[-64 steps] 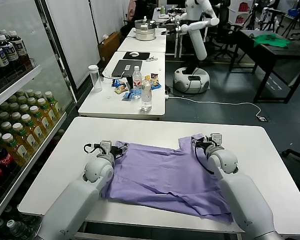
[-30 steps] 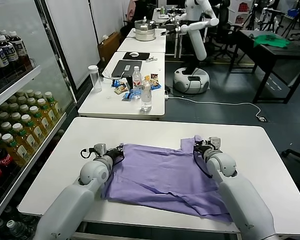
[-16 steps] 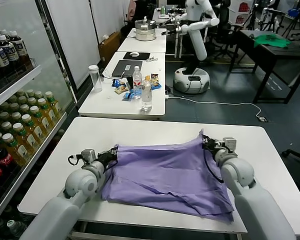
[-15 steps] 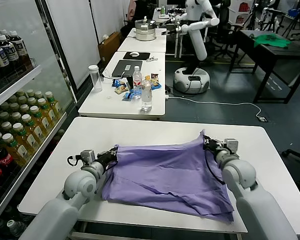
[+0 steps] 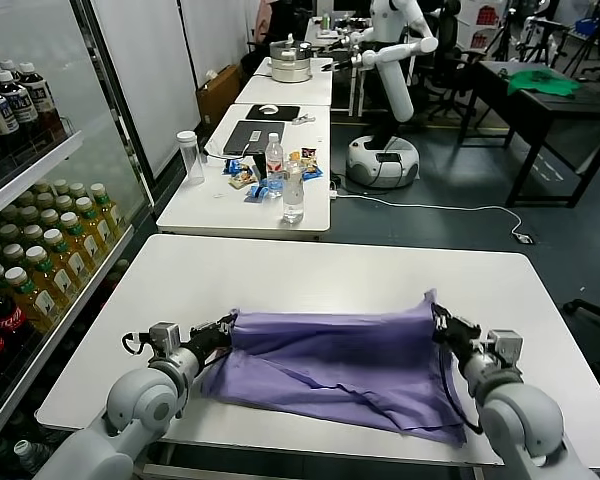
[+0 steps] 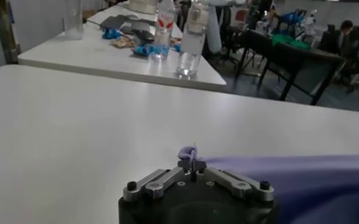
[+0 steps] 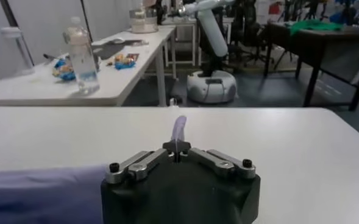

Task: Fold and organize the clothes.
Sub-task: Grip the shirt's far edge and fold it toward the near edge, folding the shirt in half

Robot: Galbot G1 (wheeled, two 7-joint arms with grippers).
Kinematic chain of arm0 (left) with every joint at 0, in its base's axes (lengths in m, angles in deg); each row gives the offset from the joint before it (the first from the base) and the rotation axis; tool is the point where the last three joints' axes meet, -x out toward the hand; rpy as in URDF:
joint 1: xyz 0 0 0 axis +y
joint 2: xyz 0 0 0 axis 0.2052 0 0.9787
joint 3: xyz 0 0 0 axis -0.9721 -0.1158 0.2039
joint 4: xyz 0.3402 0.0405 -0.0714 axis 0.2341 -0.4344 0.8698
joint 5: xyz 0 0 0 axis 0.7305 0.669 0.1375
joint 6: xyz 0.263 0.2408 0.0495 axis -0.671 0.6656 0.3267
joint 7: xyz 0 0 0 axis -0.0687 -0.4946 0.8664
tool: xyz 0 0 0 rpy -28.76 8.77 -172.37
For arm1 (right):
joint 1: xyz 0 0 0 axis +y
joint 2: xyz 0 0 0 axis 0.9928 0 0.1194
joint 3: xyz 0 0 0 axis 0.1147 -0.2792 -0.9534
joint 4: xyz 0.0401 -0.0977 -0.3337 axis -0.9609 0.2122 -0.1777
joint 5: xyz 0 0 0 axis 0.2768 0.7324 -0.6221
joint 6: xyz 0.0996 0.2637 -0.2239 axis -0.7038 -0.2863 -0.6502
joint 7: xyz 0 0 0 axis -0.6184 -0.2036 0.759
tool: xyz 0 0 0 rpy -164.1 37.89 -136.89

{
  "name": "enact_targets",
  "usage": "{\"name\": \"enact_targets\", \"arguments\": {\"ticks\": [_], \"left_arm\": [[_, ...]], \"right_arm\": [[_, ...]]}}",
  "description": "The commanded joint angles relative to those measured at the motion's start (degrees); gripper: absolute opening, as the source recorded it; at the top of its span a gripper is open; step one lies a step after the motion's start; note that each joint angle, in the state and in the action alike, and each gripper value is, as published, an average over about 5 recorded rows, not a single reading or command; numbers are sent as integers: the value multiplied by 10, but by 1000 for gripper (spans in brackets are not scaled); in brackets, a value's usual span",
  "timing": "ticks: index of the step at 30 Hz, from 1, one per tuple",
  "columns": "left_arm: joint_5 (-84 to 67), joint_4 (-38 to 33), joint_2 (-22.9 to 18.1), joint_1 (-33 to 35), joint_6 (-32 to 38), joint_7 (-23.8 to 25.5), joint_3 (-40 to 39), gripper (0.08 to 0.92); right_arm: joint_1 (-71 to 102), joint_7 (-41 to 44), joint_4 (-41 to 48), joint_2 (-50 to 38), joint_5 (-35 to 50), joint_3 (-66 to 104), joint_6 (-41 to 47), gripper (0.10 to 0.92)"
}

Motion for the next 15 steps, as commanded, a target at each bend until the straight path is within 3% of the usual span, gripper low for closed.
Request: {"name": "enact_targets", "arguments": {"ticks": [1, 7, 15], "left_arm": [[29, -1, 14, 18, -29, 0, -4, 89], [82, 4, 5, 14, -28, 11, -10, 100], [190, -52, -12, 71, 27, -19, -1, 305]], "right_arm": [[69, -2, -28, 21, -40, 16, 0, 111], [48, -1, 1, 39, -77, -13, 0, 152], [86, 5, -40, 43, -97, 8, -1, 383]]}}
